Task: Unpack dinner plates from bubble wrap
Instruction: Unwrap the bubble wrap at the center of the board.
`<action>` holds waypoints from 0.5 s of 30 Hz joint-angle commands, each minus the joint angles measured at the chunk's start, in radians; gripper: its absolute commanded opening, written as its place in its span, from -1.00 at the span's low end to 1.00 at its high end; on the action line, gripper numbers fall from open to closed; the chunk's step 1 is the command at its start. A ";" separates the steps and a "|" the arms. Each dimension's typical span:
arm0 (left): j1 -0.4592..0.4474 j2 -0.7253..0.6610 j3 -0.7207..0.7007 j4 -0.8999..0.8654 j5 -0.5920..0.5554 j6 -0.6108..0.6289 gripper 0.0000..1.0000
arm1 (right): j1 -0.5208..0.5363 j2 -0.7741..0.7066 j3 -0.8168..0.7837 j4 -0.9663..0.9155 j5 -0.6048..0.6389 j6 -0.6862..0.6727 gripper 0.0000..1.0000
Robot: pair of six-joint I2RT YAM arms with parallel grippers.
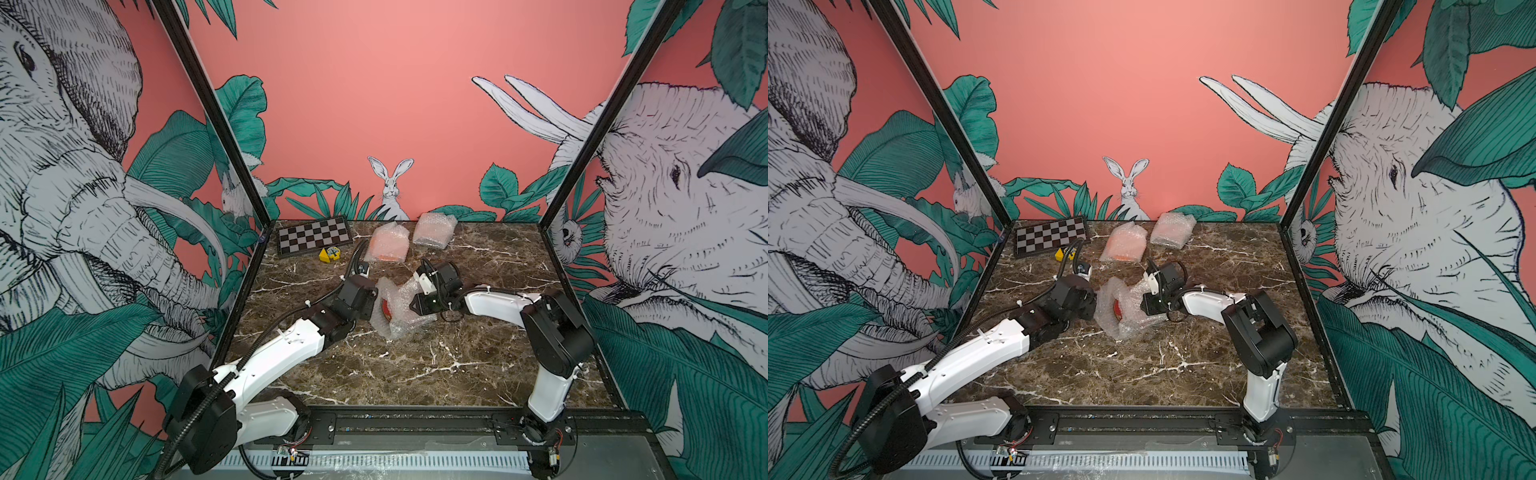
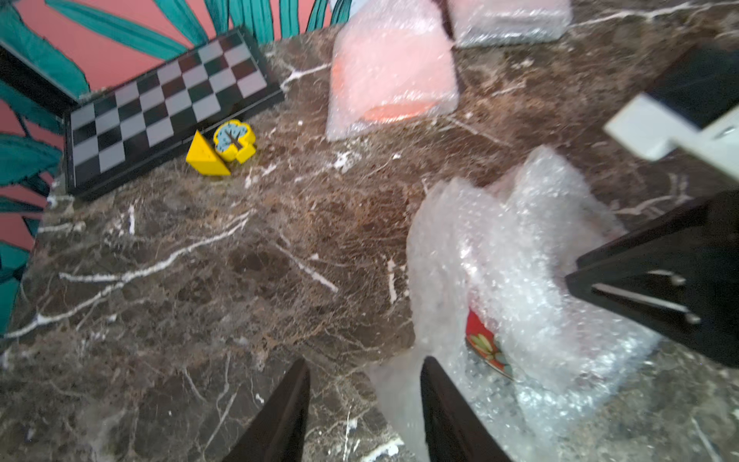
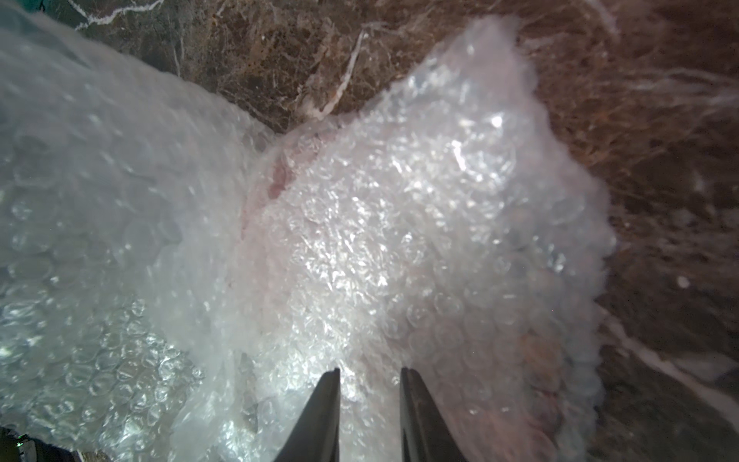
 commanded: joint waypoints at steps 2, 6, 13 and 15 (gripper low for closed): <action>0.004 0.028 0.103 -0.002 0.153 0.112 -0.05 | 0.009 0.015 0.022 -0.003 0.018 -0.012 -0.43; 0.007 0.119 0.190 0.029 0.338 0.136 -0.08 | 0.011 0.016 0.023 -0.003 0.019 -0.010 -0.42; 0.009 0.296 0.270 0.057 0.476 0.130 -0.13 | 0.011 0.018 0.024 0.000 0.022 -0.006 -0.42; 0.052 0.336 0.264 0.077 0.494 0.110 -0.17 | 0.011 0.017 0.023 0.000 0.024 -0.004 -0.41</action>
